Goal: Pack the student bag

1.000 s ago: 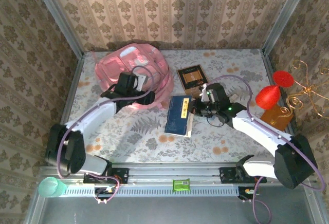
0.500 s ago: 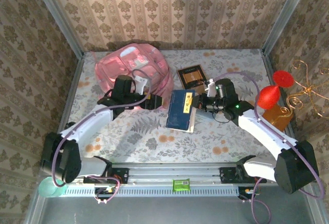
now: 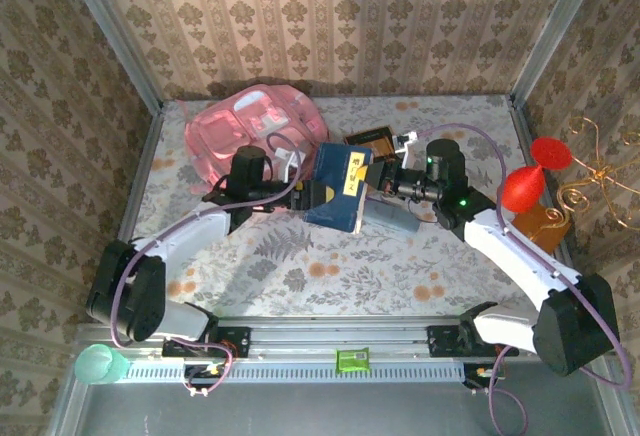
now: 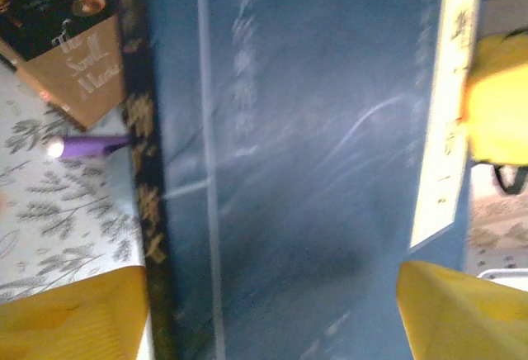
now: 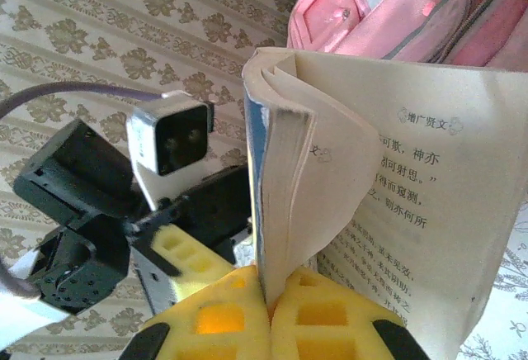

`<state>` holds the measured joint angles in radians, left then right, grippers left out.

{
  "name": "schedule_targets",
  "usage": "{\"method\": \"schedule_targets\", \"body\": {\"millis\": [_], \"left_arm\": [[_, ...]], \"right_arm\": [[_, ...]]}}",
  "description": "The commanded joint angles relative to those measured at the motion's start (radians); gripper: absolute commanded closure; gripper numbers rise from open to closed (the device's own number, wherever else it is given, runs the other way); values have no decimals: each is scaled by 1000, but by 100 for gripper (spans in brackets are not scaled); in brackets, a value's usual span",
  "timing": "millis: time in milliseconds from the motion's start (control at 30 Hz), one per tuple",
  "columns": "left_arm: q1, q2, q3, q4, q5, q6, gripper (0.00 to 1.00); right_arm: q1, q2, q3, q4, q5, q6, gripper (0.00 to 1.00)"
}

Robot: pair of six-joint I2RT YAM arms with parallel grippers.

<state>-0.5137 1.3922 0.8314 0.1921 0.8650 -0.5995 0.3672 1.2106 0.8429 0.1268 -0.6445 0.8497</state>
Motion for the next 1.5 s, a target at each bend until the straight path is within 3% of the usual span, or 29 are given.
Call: {"method": "schedule_targets", "body": {"millis": [0, 433, 467, 567, 767, 967, 1067, 1233, 1333, 1400, 1467], "left_arm": [[4, -15, 6, 85, 58, -46, 36], [13, -35, 23, 112, 104, -74, 84], [13, -40, 24, 119, 106, -81, 89], [15, -62, 22, 168, 96, -122, 100], [17, -93, 30, 240, 73, -198, 100], [16, -90, 27, 351, 84, -293, 100], [16, -84, 25, 372, 87, -314, 100], [26, -65, 15, 372, 83, -321, 99], [46, -46, 2, 362, 79, -315, 85], [81, -37, 1, 291, 71, -256, 69], [116, -36, 23, 100, 16, -109, 59]], "right_arm": [[-7, 12, 34, 1, -35, -76, 100], [-65, 70, 62, -53, -70, -150, 100], [-67, 71, 63, -52, -74, -147, 95], [-72, 66, 57, -56, -74, -141, 62], [-70, 44, -28, 129, -104, -31, 27], [-12, 64, -54, 284, -134, 11, 18], [11, 86, -62, 406, -147, 61, 22], [1, 114, -92, 592, -129, 178, 68], [-6, 109, -94, 582, -109, 185, 93], [-23, 92, -105, 553, -85, 184, 97], [-48, 67, -107, 500, -73, 173, 99]]}}
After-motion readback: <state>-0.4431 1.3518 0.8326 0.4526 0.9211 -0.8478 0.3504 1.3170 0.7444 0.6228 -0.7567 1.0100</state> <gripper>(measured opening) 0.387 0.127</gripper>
